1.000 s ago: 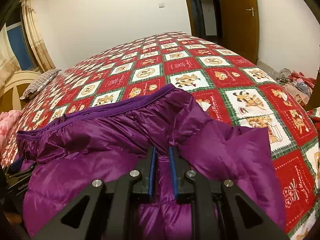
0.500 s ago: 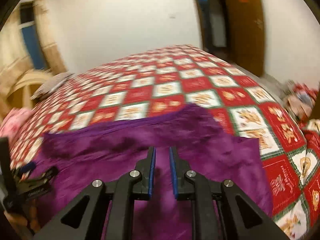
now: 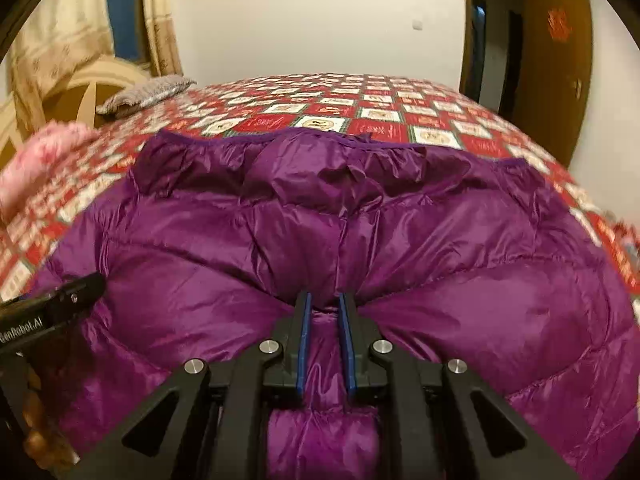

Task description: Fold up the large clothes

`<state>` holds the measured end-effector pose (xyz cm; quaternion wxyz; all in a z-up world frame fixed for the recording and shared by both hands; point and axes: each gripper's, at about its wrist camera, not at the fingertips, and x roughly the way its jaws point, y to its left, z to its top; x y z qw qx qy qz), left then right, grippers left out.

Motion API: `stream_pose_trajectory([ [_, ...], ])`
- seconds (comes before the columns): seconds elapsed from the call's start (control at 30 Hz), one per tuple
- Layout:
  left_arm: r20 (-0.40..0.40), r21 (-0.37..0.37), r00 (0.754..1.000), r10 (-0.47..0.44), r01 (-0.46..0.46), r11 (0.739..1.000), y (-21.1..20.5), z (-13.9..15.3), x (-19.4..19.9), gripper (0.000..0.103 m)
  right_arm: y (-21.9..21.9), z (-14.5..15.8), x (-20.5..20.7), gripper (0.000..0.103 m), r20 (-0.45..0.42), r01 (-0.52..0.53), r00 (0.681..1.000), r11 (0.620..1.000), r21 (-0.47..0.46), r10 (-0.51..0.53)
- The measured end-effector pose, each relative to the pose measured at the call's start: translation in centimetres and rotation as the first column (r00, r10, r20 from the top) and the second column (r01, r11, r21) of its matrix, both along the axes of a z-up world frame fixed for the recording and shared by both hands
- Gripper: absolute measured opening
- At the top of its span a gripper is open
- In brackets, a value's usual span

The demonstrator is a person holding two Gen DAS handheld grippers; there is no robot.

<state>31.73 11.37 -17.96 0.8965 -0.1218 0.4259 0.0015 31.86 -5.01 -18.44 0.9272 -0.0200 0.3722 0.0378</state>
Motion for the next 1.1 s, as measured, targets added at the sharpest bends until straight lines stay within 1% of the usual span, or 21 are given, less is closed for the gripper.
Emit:
stream_pose_trajectory([
  [0.1, 0.019, -0.003, 1.000, -0.009, 0.009, 1.000, -0.1, 0.1, -0.3, 0.103, 0.0, -0.2, 0.0, 0.014, 0.005, 0.000, 1.000, 1.000, -0.004, 0.000],
  [0.17, 0.027, -0.017, 0.999, -0.030, 0.031, 0.999, -0.1, 0.1, -0.4, 0.099, -0.2, -0.2, -0.1, 0.014, 0.008, 0.002, 1.000, 1.000, 0.001, -0.002],
  [0.23, 0.026, -0.056, 0.999, -0.044, 0.045, 0.997, 0.0, 0.4, -0.9, 0.090, -0.1, -0.1, -0.2, 0.014, 0.011, 0.002, 1.000, 1.000, -0.001, -0.002],
  [0.27, 0.025, -0.084, 0.998, -0.057, 0.059, 0.995, 0.0, 0.6, -1.1, 0.089, -0.1, -0.1, -0.1, 0.014, 0.011, 0.002, 1.000, 1.000, 0.001, -0.002],
  [0.3, 0.027, -0.096, 0.998, -0.065, 0.067, 0.993, -0.2, 0.7, -1.3, 0.089, -0.1, -0.1, -0.1, 0.014, 0.012, 0.002, 1.000, 1.000, 0.004, -0.002],
  [0.4, 0.036, -0.058, 0.996, -0.076, 0.078, 0.995, -0.8, 0.6, -1.2, 0.089, -0.2, -0.1, 0.0, 0.014, 0.014, 0.001, 1.000, 1.000, 0.012, -0.002],
  [0.47, 0.050, -0.063, 0.997, -0.066, 0.069, 0.996, -0.8, 0.6, -1.3, 0.081, -0.3, -0.1, -0.4, 0.014, 0.015, 0.002, 1.000, 1.000, 0.017, -0.002],
  [0.5, 0.056, -0.071, 0.996, -0.064, 0.068, 0.995, -0.7, 0.7, -1.4, 0.071, -0.4, -0.1, -0.5, 0.014, 0.014, 0.001, 1.000, 1.000, 0.021, -0.002],
  [0.53, 0.061, -0.083, 0.995, -0.074, 0.079, 0.993, -0.6, 0.8, -1.5, 0.049, -0.5, 0.0, -0.5, 0.014, 0.014, 0.001, 1.000, 1.000, 0.025, -0.002],
  [0.57, 0.067, -0.136, 0.992, -0.109, 0.117, 0.984, -0.5, 0.8, -1.4, 0.040, -0.6, 0.0, -0.5, 0.014, 0.013, 0.002, 1.000, 1.000, 0.027, -0.002],
  [0.6, 0.065, -0.160, 0.991, -0.115, 0.124, 0.979, -0.6, 1.0, -1.4, 0.036, -0.6, 0.0, -0.5, 0.014, 0.013, 0.002, 1.000, 1.000, 0.027, -0.002],
  [0.7, 0.074, -0.121, 0.990, -0.122, 0.130, 0.984, -1.2, 1.5, -1.7, 0.033, -0.7, 0.0, -0.5, 0.014, 0.013, 0.002, 1.000, 1.000, 0.031, -0.002],
  [0.73, 0.074, -0.120, 0.990, -0.120, 0.129, 0.984, -1.3, 1.5, -1.7, 0.032, -0.8, 0.0, -0.4, 0.014, 0.013, 0.001, 1.000, 0.999, 0.034, -0.002],
  [0.77, 0.074, -0.126, 0.990, -0.119, 0.127, 0.984, -1.2, 1.5, -1.7, 0.030, -0.8, 0.0, -0.4, 0.014, 0.013, 0.001, 1.000, 0.999, 0.036, -0.002],
  [0.83, 0.077, -0.144, 0.990, -0.122, 0.132, 0.981, -1.2, 1.7, -1.7, 0.022, -0.8, 0.0, -0.5, 0.014, 0.013, 0.002, 1.000, 0.999, 0.038, -0.002],
  [0.87, 0.082, -0.147, 0.989, -0.127, 0.138, 0.979, -1.2, 2.0, -1.8, 0.021, -0.9, 0.0, -0.5, 0.014, 0.013, 0.001, 1.000, 0.999, 0.039, -0.002],
  [0.97, 0.102, -0.152, 0.986, -0.134, 0.148, 0.977, -1.2, 2.9, -1.9, 0.019, -1.0, 0.1, -0.4, 0.014, 0.012, 0.000, 1.000, 0.999, 0.043, 0.000],
  [1.1, 0.128, -0.195, 0.982, -0.138, 0.161, 0.967, -1.0, 4.3, -2.1, 0.017, -1.2, 0.1, -0.4, 0.014, 0.009, 0.001, 1.000, 0.998, 0.058, -0.001],
])
